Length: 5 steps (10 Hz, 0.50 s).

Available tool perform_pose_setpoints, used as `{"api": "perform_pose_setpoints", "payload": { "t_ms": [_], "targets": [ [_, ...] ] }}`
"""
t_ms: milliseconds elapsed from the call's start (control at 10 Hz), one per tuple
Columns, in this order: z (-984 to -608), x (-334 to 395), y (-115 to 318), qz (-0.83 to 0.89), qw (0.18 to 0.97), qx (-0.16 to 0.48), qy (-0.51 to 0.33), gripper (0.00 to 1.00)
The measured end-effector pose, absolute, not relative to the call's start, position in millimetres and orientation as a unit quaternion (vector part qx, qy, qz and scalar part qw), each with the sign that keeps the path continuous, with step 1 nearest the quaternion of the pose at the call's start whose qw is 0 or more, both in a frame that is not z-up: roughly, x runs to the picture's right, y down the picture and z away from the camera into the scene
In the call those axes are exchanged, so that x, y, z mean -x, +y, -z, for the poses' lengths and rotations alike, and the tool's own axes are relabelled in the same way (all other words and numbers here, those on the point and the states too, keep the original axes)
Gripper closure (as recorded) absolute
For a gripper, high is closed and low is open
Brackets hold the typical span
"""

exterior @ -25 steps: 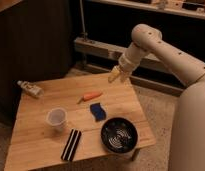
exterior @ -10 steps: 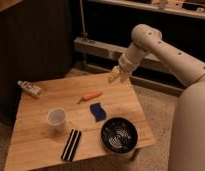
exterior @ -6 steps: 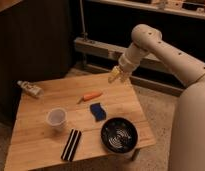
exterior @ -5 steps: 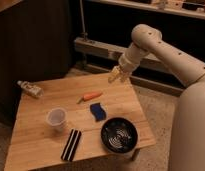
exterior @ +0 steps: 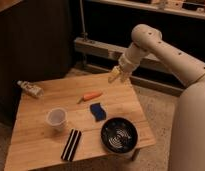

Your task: Place the white sponge in the ceramic bowl

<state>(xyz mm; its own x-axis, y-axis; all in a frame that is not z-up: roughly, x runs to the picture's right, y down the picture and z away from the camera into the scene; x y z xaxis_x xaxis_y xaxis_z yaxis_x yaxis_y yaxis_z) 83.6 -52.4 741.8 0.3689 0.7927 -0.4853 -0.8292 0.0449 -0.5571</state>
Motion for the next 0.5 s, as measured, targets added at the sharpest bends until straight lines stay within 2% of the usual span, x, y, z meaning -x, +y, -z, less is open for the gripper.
{"api": "perform_pose_setpoints", "payload": {
  "t_ms": [300, 500],
  "targets": [
    [-741.6, -85.5, -52.3, -0.565, 0.726, 0.391, 0.025, 0.44],
    [-741.1, -61.6, -50.7, -0.560, 0.759, 0.329, 0.030, 0.44]
  ]
}}
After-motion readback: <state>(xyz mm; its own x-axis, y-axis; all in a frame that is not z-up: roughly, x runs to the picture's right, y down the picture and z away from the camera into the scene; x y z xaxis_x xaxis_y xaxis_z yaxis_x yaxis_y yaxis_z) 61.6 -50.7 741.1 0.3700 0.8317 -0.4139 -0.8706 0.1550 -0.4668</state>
